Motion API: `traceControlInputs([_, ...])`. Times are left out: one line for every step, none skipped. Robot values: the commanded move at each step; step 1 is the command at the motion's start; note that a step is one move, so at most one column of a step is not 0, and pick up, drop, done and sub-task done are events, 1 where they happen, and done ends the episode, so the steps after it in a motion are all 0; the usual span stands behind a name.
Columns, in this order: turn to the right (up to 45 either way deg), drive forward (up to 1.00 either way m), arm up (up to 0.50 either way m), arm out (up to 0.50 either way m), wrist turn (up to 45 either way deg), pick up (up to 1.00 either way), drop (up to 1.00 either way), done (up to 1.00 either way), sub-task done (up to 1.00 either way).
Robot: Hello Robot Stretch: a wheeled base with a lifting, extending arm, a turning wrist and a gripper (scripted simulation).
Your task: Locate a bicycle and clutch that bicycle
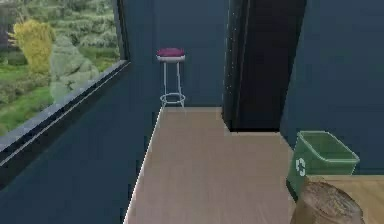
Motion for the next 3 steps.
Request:
traceControlInputs([45.0, 0.0, 0.0, 0.0, 0.0, 0.0, 0.0, 0.0, 0.0])
traceControlInputs([45.0, 0.0, 0.0, 0.0, 0.0, 0.0, 0.0, 0.0, 0.0])
traceControlInputs([0.0, 0.15, 0.0, 0.0, 0.0, 0.0, 0.0, 0.0, 0.0])
